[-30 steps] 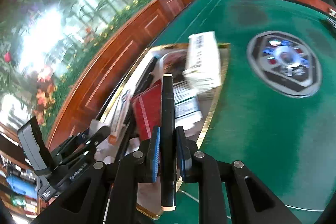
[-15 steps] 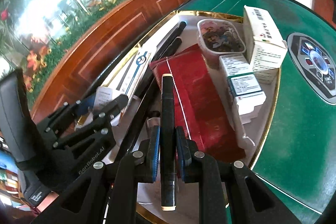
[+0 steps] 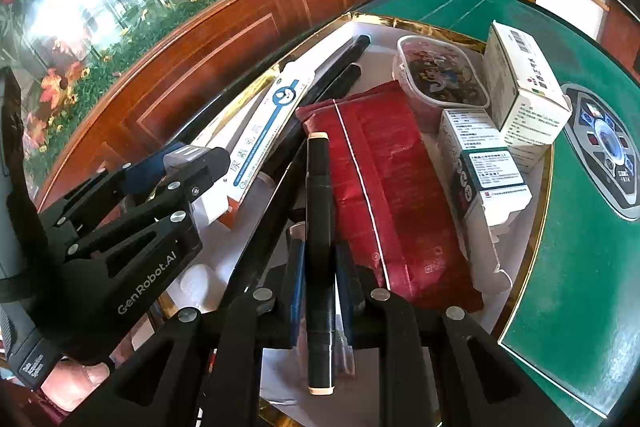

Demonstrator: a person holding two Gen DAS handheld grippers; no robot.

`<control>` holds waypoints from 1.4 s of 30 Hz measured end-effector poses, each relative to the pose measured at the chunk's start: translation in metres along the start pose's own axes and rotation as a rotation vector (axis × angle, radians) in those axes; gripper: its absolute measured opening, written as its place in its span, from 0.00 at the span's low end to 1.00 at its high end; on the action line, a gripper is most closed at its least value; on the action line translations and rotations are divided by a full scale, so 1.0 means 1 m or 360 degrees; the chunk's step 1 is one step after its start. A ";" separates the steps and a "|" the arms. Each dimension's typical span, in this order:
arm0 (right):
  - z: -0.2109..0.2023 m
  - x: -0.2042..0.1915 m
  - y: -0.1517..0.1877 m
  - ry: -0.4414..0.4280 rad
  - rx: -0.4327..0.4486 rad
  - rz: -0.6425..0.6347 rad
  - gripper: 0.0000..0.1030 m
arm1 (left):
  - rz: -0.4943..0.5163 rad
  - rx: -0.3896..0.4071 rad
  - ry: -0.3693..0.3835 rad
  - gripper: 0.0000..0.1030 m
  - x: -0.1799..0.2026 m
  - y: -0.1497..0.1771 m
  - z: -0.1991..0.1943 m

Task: Organize objects
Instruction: 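Lower the plug and marker into the tray and open both grippers, then withdraw both grippers from the tray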

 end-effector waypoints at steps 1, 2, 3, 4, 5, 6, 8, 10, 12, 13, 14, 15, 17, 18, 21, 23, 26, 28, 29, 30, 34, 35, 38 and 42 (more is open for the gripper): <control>0.000 -0.001 0.000 0.0002 -0.0001 -0.0006 0.17 | -0.0005 0.0012 -0.0003 0.38 -0.001 -0.001 -0.002; 0.000 -0.002 0.001 0.0004 -0.0007 -0.0010 0.17 | -0.0011 0.0017 -0.0002 0.38 -0.002 -0.001 -0.003; 0.001 -0.003 0.002 0.0001 -0.0012 -0.0012 0.17 | -0.0020 0.0023 -0.0001 0.38 -0.003 -0.002 -0.004; 0.001 -0.003 0.002 -0.0001 -0.0015 -0.0014 0.17 | -0.0022 0.0025 -0.0001 0.38 -0.004 -0.002 -0.005; 0.001 -0.003 0.003 0.0001 -0.0014 -0.0013 0.17 | -0.0024 0.0028 -0.0002 0.38 -0.005 -0.002 -0.006; 0.001 -0.003 0.003 -0.0001 -0.0015 -0.0012 0.17 | -0.0026 0.0029 -0.0002 0.38 -0.006 -0.002 -0.007; 0.001 -0.005 0.003 -0.0011 -0.0014 -0.0013 0.19 | -0.0030 0.0031 0.0000 0.39 -0.007 -0.002 -0.008; -0.001 -0.006 0.003 -0.0005 -0.0001 -0.0016 0.29 | -0.0036 0.0035 0.0000 0.40 -0.008 -0.002 -0.010; -0.005 -0.006 0.003 -0.0007 0.0015 -0.0019 0.39 | -0.0039 0.0042 -0.0002 0.42 -0.009 -0.002 -0.013; -0.007 -0.007 0.003 -0.0010 0.0024 -0.0018 0.42 | -0.0037 0.0045 -0.0004 0.42 -0.009 -0.002 -0.013; -0.009 -0.006 0.004 -0.0011 0.0036 -0.0017 0.43 | -0.0034 0.0049 -0.0008 0.43 -0.008 -0.002 -0.015; -0.012 -0.007 0.003 -0.0011 0.0043 -0.0018 0.44 | -0.0033 0.0053 -0.0010 0.43 -0.007 -0.002 -0.016; -0.017 -0.007 0.003 -0.0014 0.0063 -0.0019 0.45 | -0.0030 0.0059 -0.0010 0.44 -0.007 -0.001 -0.019; -0.020 -0.008 0.003 -0.0016 0.0070 -0.0018 0.47 | -0.0027 0.0065 -0.0012 0.44 -0.006 -0.001 -0.021; -0.027 -0.008 0.005 -0.0019 0.0100 -0.0020 0.52 | -0.0023 0.0080 -0.0020 0.47 -0.005 -0.002 -0.026; -0.033 -0.008 0.005 -0.0018 0.0121 -0.0021 0.56 | -0.0021 0.0087 -0.0028 0.51 -0.004 -0.003 -0.029; -0.042 -0.006 0.006 -0.0008 0.0160 -0.0014 0.62 | -0.0014 0.0103 -0.0037 0.57 -0.002 -0.002 -0.034; -0.048 -0.004 0.007 0.0002 0.0187 -0.0005 0.66 | -0.0009 0.0110 -0.0041 0.61 0.000 -0.002 -0.037; -0.051 -0.002 0.008 0.0009 0.0201 -0.0001 0.67 | -0.0006 0.0112 -0.0042 0.64 0.001 -0.002 -0.038; -0.054 0.000 0.008 0.0021 0.0214 0.0001 0.68 | -0.0002 0.0115 -0.0043 0.65 0.003 -0.003 -0.040; -0.065 0.008 0.013 0.0068 0.0260 0.0016 0.75 | 0.0032 0.0128 -0.0052 0.72 0.012 -0.003 -0.046; -0.067 0.010 0.014 0.0070 0.0265 0.0021 0.75 | 0.0040 0.0130 -0.0053 0.74 0.014 -0.003 -0.047; -0.074 0.017 0.018 0.0086 0.0287 0.0031 0.77 | 0.0061 0.0137 -0.0052 0.77 0.021 -0.003 -0.050; -0.082 0.025 0.022 0.0126 0.0316 0.0037 0.80 | 0.0090 0.0153 -0.0065 0.80 0.029 -0.005 -0.056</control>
Point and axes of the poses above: each gripper's, at about its wrist camera, not at the fingertips, and z roughly the way its jaws point, x to its right, y to its underside, the point moved 2 cm from there along z, roughly the way its jaws point, and after that the axes turned 5 degrees about -y, right-handed, at the moved point
